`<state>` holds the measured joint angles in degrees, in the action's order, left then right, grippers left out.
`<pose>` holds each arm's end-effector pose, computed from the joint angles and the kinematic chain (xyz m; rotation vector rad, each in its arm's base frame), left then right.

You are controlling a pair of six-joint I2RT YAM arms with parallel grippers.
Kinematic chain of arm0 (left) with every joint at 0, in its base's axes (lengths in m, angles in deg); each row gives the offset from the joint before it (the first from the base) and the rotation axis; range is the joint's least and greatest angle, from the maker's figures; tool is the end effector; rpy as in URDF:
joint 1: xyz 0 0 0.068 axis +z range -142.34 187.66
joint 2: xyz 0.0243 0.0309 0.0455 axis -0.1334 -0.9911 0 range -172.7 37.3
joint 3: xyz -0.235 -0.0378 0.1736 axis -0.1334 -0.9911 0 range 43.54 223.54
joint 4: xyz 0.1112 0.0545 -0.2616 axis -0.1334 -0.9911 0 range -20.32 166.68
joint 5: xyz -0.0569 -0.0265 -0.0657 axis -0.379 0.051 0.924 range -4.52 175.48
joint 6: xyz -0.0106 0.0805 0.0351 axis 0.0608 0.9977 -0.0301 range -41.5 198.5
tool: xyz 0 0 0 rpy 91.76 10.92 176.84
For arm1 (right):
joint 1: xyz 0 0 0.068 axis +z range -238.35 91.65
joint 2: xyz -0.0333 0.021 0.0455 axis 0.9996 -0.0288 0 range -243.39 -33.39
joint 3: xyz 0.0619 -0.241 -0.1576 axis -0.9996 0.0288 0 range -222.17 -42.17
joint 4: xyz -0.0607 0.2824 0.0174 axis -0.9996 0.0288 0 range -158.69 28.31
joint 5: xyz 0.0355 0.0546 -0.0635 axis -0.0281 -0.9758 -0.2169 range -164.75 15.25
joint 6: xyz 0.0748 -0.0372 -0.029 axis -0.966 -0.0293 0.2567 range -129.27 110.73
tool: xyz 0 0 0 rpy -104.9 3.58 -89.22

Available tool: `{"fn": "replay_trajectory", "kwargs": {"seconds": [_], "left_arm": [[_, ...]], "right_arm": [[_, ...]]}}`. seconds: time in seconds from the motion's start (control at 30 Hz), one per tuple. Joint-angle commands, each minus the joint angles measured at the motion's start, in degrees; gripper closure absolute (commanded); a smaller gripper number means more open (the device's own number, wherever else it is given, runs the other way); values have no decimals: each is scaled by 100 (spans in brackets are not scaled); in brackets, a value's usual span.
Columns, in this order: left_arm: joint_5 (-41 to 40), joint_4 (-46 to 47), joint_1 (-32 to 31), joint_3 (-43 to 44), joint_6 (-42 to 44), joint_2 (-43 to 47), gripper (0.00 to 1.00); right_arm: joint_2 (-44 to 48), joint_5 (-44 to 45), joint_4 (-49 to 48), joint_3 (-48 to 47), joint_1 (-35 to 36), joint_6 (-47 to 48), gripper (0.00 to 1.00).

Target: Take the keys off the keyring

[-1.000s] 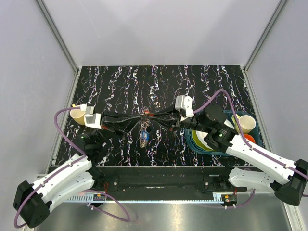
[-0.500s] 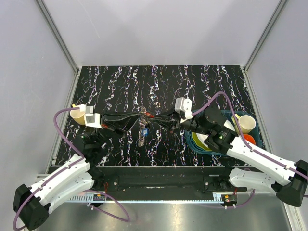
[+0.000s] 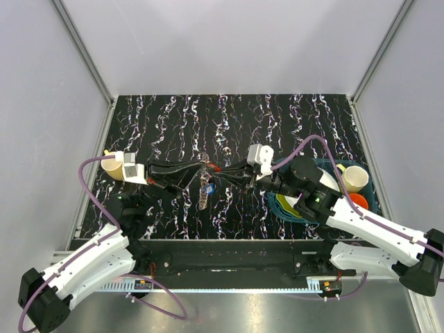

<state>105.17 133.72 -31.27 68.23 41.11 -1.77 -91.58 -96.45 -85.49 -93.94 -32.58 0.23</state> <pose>0.1291 -0.1383 0.3842 0.3653 0.8876 -1.3801 0.1410 0.2589 0.4123 -1.0484 1.0275 0.9265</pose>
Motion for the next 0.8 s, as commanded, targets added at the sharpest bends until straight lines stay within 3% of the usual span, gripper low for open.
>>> {"fn": "replay_trajectory", "kwargs": {"seconds": [0.0,0.43,0.67,0.7,0.77], "left_arm": [[-491,230,53,71,179,110,100],[-606,-17,62,62,205,180,100],[-413,-8,62,107,188,128,100],[-378,9,62,89,179,136,100],[-229,9,70,89,179,110,100]], "right_arm": [[45,60,168,26,162,254,100],[72,253,581,62,277,632,100],[-43,629,441,-61,277,378,99],[-43,692,440,-70,277,325,87],[10,737,475,-62,277,246,75]]}}
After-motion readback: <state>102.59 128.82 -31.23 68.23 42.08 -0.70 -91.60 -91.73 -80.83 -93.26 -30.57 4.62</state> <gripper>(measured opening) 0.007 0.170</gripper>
